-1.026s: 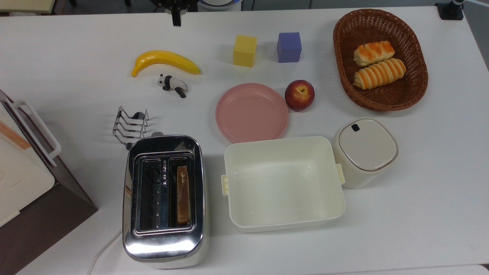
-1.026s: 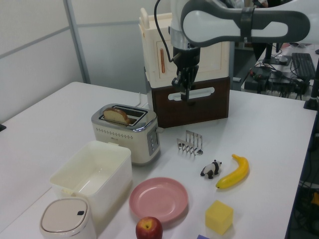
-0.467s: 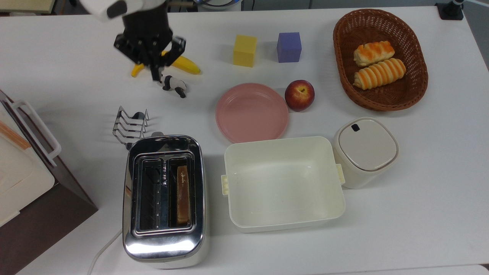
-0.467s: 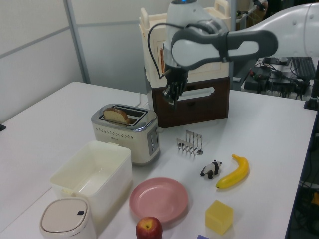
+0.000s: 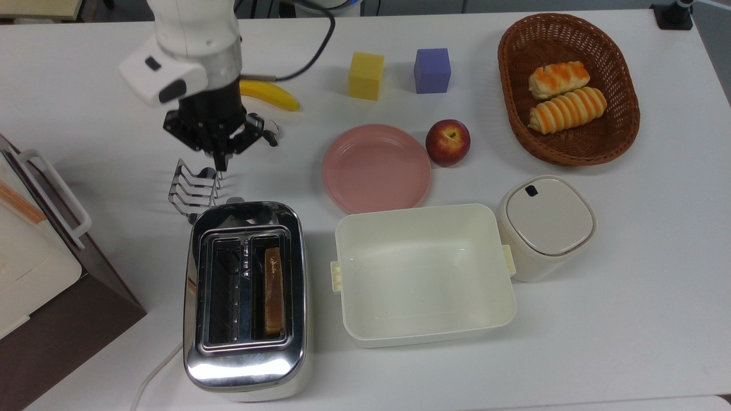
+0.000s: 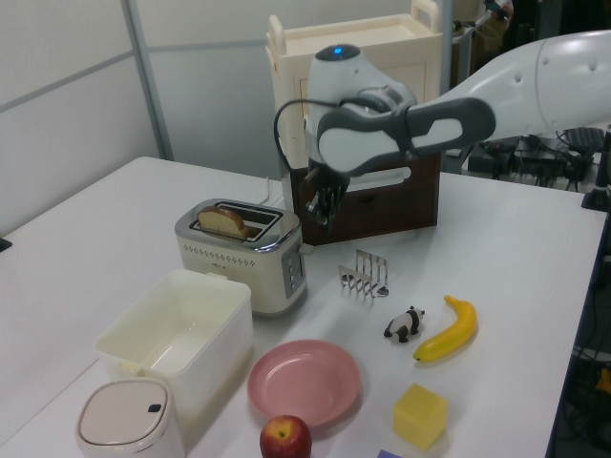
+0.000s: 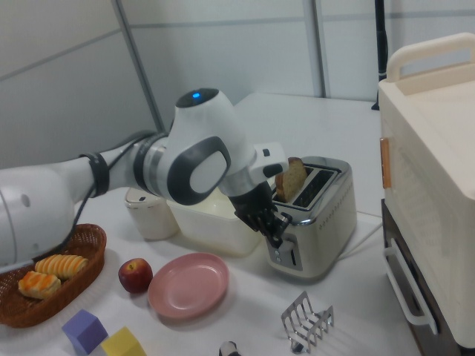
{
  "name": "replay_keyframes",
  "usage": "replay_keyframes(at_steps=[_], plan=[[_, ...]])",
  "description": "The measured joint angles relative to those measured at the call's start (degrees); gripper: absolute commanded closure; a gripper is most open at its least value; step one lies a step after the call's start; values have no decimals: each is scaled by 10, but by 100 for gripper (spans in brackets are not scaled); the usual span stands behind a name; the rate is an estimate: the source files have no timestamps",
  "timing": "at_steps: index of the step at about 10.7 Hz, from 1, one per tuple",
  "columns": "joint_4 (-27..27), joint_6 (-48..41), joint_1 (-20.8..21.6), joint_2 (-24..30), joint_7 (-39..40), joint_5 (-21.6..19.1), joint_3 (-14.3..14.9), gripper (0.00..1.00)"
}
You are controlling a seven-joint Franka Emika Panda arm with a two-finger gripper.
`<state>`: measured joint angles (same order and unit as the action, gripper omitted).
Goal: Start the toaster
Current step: 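Move the gripper down toward the lever on the silver toaster's side, then press the toaster lever down with the closed gripper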
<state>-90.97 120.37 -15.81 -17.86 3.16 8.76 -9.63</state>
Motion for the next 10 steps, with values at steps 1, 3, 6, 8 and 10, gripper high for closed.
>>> replay_keyframes(at_steps=[1,3,6,8,10], plan=[[0,16,0,-11,0,6,0,100],[1,39,0,-23,0,8,0,100],[1,57,1,-29,0,8,0,100],[1,60,3,-32,0,8,-1,100],[1,60,7,-36,0,8,-3,100]])
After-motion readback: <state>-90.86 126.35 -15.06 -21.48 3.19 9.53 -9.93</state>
